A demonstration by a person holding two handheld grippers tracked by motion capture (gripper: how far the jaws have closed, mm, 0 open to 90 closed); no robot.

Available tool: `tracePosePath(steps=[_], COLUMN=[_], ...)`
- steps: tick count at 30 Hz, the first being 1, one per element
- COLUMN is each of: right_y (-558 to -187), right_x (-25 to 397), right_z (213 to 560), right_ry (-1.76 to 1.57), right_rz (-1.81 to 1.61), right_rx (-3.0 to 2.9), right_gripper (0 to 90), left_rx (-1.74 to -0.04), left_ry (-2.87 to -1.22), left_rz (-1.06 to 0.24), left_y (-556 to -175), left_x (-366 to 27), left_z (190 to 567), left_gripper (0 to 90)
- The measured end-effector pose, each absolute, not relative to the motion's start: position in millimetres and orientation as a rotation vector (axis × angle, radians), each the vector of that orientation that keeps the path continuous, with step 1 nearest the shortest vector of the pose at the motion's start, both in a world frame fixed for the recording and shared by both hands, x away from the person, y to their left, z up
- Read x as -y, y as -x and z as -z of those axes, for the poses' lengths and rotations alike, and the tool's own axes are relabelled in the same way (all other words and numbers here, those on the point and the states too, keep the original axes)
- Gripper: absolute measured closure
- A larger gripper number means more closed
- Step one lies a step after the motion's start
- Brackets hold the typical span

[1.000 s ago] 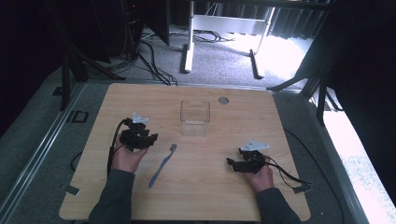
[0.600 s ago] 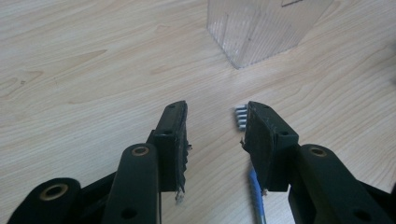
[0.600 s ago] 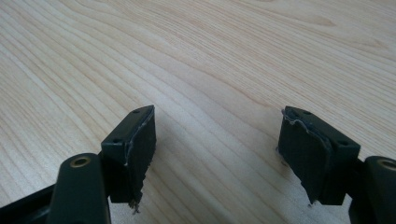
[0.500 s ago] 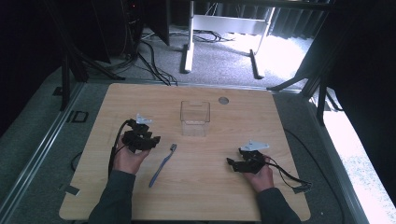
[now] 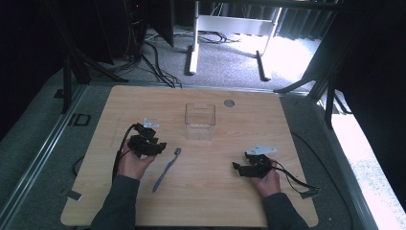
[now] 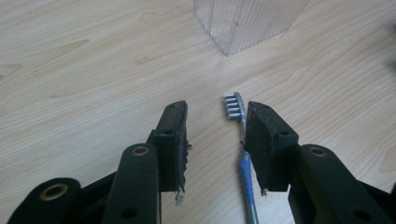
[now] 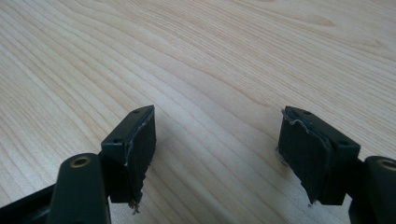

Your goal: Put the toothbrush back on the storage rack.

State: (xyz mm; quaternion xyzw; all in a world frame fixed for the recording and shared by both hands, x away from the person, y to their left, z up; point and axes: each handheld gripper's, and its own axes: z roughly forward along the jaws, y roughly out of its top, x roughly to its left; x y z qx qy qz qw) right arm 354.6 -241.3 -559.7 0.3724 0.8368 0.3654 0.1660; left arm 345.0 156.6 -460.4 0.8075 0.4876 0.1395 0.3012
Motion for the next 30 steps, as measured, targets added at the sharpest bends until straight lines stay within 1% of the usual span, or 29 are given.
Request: tracePosePath(steps=[30], right_y=[-354.5], right_x=[241.3], right_z=[559.7], right_ry=[-1.061], right_rz=[-1.04], right_rx=[-2.383], right_gripper=[27.3], left_rx=[-1.267], left_ry=[-2.217], left_rz=[-0.295], left_y=[-347.7], left_x=[-138.5], left_z=[464.2], left_gripper=[59.2])
